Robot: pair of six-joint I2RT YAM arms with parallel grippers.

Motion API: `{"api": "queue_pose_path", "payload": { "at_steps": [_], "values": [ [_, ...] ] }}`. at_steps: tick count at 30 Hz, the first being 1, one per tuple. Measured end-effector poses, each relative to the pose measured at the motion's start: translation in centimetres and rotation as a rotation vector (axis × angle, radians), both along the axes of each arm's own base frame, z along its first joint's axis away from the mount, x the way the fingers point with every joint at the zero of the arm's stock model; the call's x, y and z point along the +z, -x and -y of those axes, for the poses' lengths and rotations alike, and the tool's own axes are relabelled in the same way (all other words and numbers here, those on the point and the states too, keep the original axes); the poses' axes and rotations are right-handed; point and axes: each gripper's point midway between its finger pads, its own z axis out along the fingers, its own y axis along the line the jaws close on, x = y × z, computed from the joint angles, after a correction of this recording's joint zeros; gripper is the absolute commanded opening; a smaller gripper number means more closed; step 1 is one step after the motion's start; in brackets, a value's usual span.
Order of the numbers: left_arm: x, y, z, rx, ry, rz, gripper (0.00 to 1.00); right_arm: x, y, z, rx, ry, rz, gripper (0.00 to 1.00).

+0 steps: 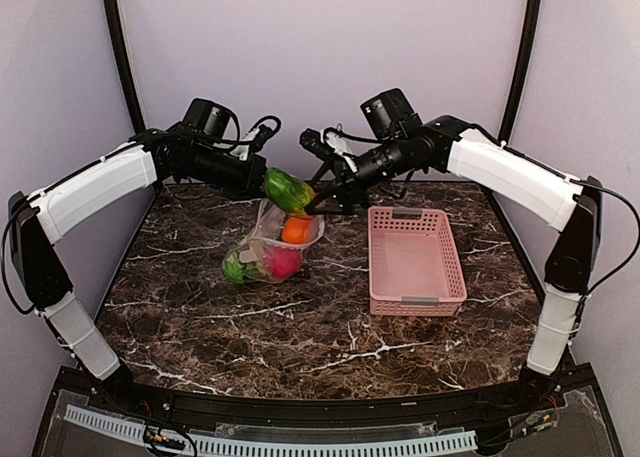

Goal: Place the food in the zip-top bag and seal the zipper
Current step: Place the fake fruit in the zipper food storage bag, then adjust the zipper food storage bag.

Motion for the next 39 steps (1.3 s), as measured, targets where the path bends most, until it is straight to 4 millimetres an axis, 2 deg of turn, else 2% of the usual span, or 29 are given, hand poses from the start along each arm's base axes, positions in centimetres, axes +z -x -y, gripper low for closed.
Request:
{"api": "queue_pose_path", "payload": {
  "at_steps": [3,5,8,12,17,21,24,30,32,34,37,39],
  "values": [
    [0.3,-0.1,0.0,0.001,0.002,0.006,0.01,0.4,-1.0,-0.9,-0.012,-0.031,0.025,0.78],
    [0.2,-0.1,0.0,0.002,0.0,0.005,0.01,0.4,-1.5,-1.1,-0.025,-0.034,0.026,0.8],
    [0.1,0.0,-0.1,0.004,-0.004,0.002,0.01,0.4,-1.7,-1.1,-0.038,-0.034,0.036,0.79],
    [0.1,0.0,-0.1,0.004,-0.005,0.003,0.01,0.9,-1.4,-0.8,-0.027,-0.037,0.059,0.71],
    [0.1,-0.1,-0.1,0.005,-0.006,0.004,0.01,0.9,1.3,0.9,0.071,0.004,0.118,0.65],
    [0.1,-0.1,-0.1,0.004,-0.005,0.004,0.01,-1.1,3.8,1.8,0.149,0.085,0.167,0.65],
    [0.1,-0.1,-0.1,0.004,-0.005,0.004,0.01,-3.2,4.9,1.8,0.189,0.158,0.203,0.66],
    [0.1,-0.1,-0.1,0.004,-0.005,0.004,0.01,-5.8,4.8,1.4,0.2,0.27,0.309,0.64],
    [0.1,-0.1,-0.1,0.004,-0.005,0.004,0.01,-6.7,4.4,1.2,0.201,0.302,0.332,0.62],
    [0.1,-0.1,-0.1,0.005,-0.006,0.004,0.01,-8.0,3.9,1.1,0.204,0.347,0.361,0.56],
    [0.1,-0.1,-0.1,0.005,-0.006,0.004,0.01,-9.4,3.6,0.8,0.212,0.4,0.398,0.29],
    [0.1,-0.1,-0.1,0.005,-0.005,0.004,0.01,-10.1,3.5,0.6,0.22,0.427,0.428,0.17]
  ]
}}
